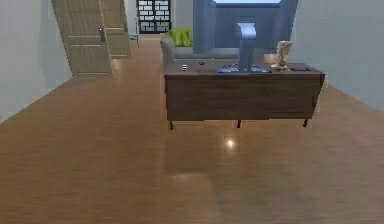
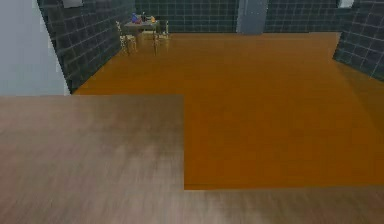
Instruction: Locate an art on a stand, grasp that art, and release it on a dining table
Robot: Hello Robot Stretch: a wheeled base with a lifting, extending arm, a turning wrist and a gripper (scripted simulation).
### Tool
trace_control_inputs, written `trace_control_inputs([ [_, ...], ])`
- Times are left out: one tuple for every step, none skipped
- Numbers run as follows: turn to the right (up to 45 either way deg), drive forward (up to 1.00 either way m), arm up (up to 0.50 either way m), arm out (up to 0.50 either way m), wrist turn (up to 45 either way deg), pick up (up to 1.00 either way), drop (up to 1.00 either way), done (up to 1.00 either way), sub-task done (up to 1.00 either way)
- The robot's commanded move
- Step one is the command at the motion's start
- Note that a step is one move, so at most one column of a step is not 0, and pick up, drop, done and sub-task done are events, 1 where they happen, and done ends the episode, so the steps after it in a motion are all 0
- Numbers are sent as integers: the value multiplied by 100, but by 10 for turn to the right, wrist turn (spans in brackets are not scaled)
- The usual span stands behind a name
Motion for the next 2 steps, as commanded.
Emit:
trace_control_inputs([
  [0, 100, 0, 0, 0, 0, 0, 0, 0],
  [30, 0, 0, 0, 0, 0, 0, 0, 0],
])
